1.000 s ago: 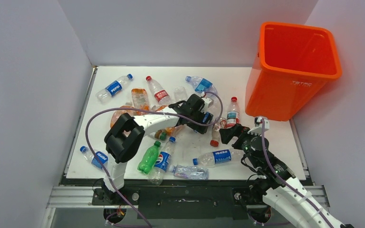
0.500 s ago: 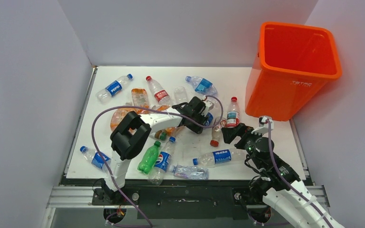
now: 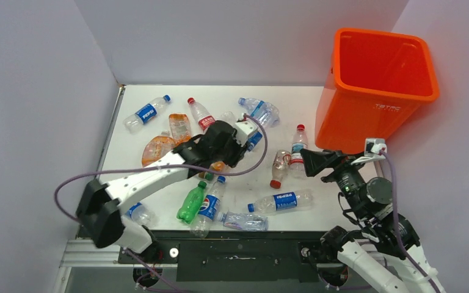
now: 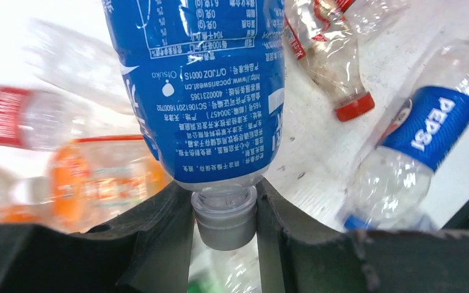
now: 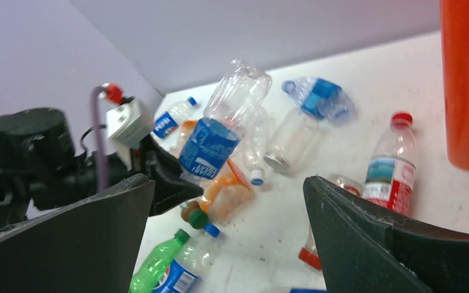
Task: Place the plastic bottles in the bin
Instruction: Pick up the plastic bottle at the center of the board.
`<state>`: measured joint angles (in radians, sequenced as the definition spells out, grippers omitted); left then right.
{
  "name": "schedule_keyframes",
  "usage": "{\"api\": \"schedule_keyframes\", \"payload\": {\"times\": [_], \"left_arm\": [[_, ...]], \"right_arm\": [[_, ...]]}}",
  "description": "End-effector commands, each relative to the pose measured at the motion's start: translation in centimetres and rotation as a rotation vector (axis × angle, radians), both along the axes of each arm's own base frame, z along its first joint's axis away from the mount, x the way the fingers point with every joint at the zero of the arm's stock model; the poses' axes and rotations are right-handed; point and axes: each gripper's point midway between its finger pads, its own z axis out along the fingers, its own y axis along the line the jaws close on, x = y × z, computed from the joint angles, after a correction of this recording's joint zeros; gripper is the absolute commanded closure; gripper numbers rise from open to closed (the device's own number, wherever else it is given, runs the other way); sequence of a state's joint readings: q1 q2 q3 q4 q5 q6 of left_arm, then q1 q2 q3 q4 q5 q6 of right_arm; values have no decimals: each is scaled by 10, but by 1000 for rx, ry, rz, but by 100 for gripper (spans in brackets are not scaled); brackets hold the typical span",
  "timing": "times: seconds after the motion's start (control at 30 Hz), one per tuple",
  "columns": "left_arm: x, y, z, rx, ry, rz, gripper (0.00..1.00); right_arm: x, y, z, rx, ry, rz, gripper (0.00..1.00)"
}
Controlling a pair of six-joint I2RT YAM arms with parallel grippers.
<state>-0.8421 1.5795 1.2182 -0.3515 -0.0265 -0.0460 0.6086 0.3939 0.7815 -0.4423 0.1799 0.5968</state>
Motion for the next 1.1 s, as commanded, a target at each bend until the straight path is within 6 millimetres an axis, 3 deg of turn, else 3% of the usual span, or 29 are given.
{"api": "schedule_keyframes", "payload": {"times": [0.0,0.17,0.27,0.4,0.47,0.57,0.67,0.73,0.9,1.07], "left_arm": [[-21,33,67,69,-334,-168,100],[-66,57,84,232,-643,-452,100],[-86,65,92,285,-843,-559,100],[-85,88,98,506,-1071,-616,100],[-81,97,100,611,-1172,-614,100],[-80,102,106,700,-1256,-629,100],[-86,96,111,696,-1301,-650,100],[-91,91,113,689,-1318,-666,100],[-101,80,116,674,-1343,-726,100],[-108,72,117,663,-1354,-785,100]], "right_arm": [[-8,12,49,-31,-104,98,4],[-17,58,63,-67,-94,352,5],[-36,83,79,-109,-121,552,6],[-50,101,79,-182,-71,720,7],[-49,105,60,-224,1,761,7],[-53,117,15,-258,128,861,6],[-59,126,-25,-259,222,952,6],[-60,129,-42,-257,256,973,6],[-59,140,-75,-267,320,999,7],[-65,158,-79,-285,317,1054,7]]}}
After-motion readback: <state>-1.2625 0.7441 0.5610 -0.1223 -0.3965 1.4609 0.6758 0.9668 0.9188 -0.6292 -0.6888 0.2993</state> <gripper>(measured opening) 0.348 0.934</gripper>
